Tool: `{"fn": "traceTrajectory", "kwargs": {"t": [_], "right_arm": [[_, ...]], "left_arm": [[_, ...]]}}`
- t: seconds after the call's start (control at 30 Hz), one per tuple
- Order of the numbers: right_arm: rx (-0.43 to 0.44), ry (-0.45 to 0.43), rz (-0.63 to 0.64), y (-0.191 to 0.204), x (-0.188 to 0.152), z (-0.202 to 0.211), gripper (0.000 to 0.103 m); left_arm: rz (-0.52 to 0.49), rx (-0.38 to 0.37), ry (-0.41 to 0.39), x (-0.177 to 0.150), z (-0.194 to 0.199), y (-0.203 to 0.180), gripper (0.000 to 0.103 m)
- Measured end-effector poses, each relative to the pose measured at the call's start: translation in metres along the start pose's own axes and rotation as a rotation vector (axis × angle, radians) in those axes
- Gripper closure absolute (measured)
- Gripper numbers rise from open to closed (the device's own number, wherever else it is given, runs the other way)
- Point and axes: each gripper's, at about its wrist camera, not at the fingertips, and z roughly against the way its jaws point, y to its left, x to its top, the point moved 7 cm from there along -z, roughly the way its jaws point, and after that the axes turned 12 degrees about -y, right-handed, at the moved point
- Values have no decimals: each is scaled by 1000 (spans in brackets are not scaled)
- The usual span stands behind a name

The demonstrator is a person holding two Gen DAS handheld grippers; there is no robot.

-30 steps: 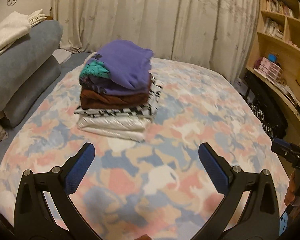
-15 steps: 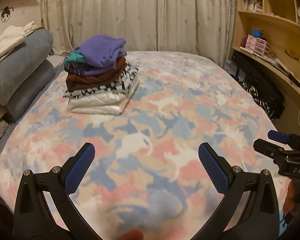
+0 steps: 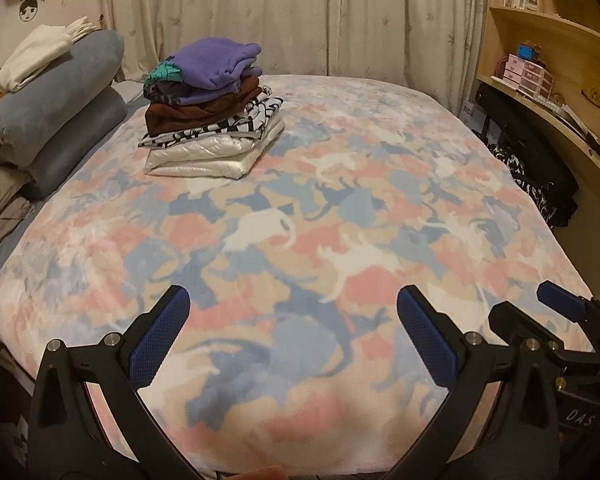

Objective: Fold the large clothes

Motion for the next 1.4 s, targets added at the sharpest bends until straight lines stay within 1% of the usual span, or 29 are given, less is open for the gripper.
{"fn": "traceTrajectory", "kwargs": {"t": [0.13,0.3,0.4,0.6,1.17,1.4], "right_arm": [[-26,-11,-4,-1,-2,10,9],[-35,-21,-21,-8,4,15,9],[-39,-27,-10,-8,5,17,9],[-36,-34,1,-7,13,19,9],[-37,-43,8,-5,15,19,9],[-44,-51,23,-3,26,18,9]], "left_arm": [[9,-11,32,-5,2,0,0],[7,-26,50,-12,5,-3,0],[9,-34,58,-14,6,-5,0],[15,-32,57,-15,9,-3,0],[10,-26,46,-14,13,-1,0],[23,-16,43,-10,18,3,0]]}}
